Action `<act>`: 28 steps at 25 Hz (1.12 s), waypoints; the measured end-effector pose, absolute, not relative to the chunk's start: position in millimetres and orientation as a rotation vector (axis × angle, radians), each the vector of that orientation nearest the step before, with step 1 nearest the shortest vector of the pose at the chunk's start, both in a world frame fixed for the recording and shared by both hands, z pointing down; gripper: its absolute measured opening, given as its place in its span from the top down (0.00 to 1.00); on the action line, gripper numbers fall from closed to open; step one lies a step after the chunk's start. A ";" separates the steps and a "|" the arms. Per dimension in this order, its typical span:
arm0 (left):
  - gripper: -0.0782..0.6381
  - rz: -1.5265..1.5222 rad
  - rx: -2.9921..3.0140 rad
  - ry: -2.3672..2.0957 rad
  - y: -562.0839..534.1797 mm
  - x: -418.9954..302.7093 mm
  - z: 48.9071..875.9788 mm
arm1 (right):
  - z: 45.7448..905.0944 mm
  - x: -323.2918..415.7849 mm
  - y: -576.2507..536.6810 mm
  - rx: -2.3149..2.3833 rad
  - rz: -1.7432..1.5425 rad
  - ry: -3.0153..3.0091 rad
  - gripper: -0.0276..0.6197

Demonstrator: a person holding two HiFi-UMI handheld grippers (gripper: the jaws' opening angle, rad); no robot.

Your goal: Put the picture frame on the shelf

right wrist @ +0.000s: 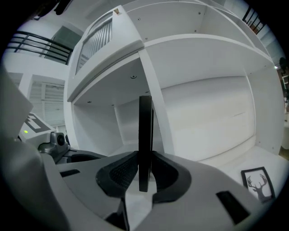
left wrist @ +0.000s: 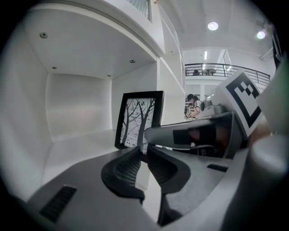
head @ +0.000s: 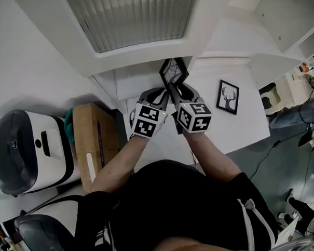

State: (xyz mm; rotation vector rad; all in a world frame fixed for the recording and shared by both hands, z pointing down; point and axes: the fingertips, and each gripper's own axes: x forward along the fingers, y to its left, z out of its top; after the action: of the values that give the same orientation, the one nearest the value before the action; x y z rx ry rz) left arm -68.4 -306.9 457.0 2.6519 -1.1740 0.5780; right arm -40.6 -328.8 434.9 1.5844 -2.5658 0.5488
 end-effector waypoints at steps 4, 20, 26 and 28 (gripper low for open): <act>0.82 0.588 2.658 -1.171 -306.7 -68.2 458.6 | 431.7 -37.8 -323.0 1.557 0.530 -2.602 0.82; 0.82 0.873 2.755 -1.145 -309.1 -42.4 483.7 | 428.7 -33.8 -322.7 1.402 0.616 -2.676 0.82; 0.82 0.940 2.745 -1.170 -319.6 -44.0 483.3 | 427.6 -34.8 -329.2 1.454 0.706 -2.641 0.82; 0.82 0.944 2.734 -1.168 -322.1 -45.5 482.8 | 427.2 -36.2 -332.2 1.466 0.734 -2.638 0.82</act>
State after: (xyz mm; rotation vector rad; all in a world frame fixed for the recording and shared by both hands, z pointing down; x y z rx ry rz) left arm -45.5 -322.1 482.8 2.7338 -1.1684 0.9436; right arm -36.2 -332.2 427.2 1.4659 -2.6378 0.7340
